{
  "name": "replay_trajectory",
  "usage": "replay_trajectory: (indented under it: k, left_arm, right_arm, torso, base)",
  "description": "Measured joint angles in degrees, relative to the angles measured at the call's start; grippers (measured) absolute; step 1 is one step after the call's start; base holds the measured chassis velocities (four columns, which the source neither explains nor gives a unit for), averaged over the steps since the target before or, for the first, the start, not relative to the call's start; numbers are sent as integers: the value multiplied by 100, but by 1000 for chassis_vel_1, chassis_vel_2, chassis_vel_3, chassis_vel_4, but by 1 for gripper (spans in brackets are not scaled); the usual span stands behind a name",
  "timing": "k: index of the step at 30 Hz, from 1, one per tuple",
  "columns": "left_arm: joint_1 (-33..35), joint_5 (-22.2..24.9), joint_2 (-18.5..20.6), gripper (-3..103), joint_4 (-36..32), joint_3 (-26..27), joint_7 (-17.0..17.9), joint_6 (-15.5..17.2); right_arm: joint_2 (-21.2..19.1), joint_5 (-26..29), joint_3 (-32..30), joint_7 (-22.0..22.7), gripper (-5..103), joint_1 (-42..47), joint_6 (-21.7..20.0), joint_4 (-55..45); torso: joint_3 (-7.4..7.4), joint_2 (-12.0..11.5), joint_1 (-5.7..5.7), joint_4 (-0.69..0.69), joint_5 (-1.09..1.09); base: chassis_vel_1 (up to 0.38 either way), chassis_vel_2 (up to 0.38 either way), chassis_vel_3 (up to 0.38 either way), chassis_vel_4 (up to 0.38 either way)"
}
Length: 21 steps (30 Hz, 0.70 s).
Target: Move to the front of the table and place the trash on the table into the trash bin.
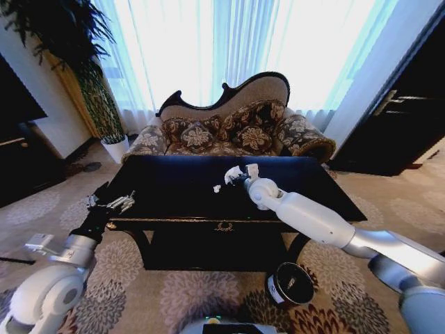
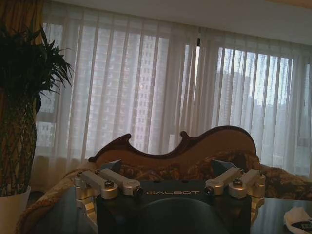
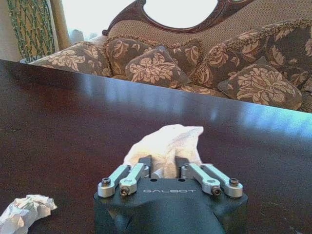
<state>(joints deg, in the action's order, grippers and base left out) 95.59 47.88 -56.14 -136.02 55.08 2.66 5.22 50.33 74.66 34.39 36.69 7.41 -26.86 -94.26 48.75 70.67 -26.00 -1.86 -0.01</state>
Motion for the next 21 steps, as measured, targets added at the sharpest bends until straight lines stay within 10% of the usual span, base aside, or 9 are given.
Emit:
replay_trajectory:
  k: [7,21]
  left_arm:
    - [0,0,0,100,0,0,0,0]
    - [0,0,0,100,0,0,0,0]
  right_arm:
    - [-50,24,-41,5,1,9,6,-40]
    - [-334,-283,-349,-253,0,248,92,-458]
  torso:
    - [1,0,-1,-1,0]
    - [1,-2,-1,0,0]
  base:
    - [0,0,0,0]
    - [0,0,0,0]
